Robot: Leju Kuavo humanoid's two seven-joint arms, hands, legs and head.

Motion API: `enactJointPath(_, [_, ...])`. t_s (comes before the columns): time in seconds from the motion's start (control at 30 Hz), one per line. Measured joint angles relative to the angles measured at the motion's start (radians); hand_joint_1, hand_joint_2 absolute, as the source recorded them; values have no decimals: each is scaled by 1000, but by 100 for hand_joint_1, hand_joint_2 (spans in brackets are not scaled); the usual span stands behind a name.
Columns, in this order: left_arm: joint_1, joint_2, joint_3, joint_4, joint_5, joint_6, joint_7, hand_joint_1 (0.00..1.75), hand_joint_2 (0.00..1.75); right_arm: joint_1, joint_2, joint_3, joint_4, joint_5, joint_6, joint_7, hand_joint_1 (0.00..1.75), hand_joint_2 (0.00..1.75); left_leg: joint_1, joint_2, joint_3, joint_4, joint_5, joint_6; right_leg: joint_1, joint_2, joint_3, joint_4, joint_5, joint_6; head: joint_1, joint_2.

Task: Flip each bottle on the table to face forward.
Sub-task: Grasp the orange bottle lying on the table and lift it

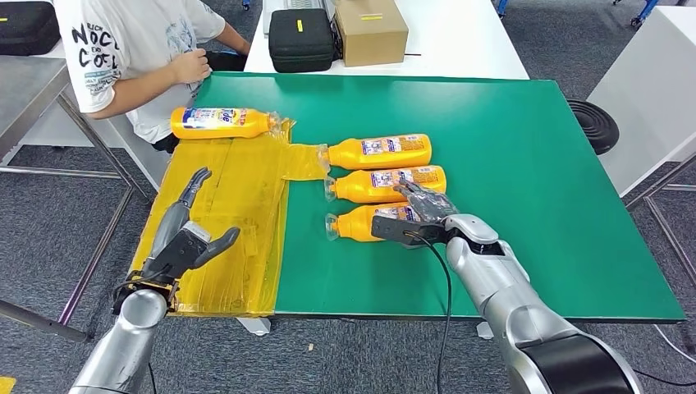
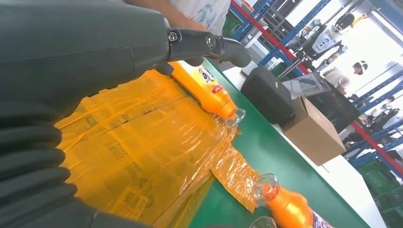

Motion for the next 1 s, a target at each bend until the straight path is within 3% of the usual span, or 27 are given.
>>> enactJointPath(0.5, [11,1,15,-7,-22,6,17,0,175,4,9,55,32,-69,-4,-37,0,175,0,0,0,0,0,0,0,0,0,0,0,0,0,0])
enactJointPath(1.0, [-18,22,24,28,-12,-21,18,0,175,48,-35,78,30,-131,15,-43,0,175,0,0,6,0,0,0,0,0,4,-1,0,0,0,0])
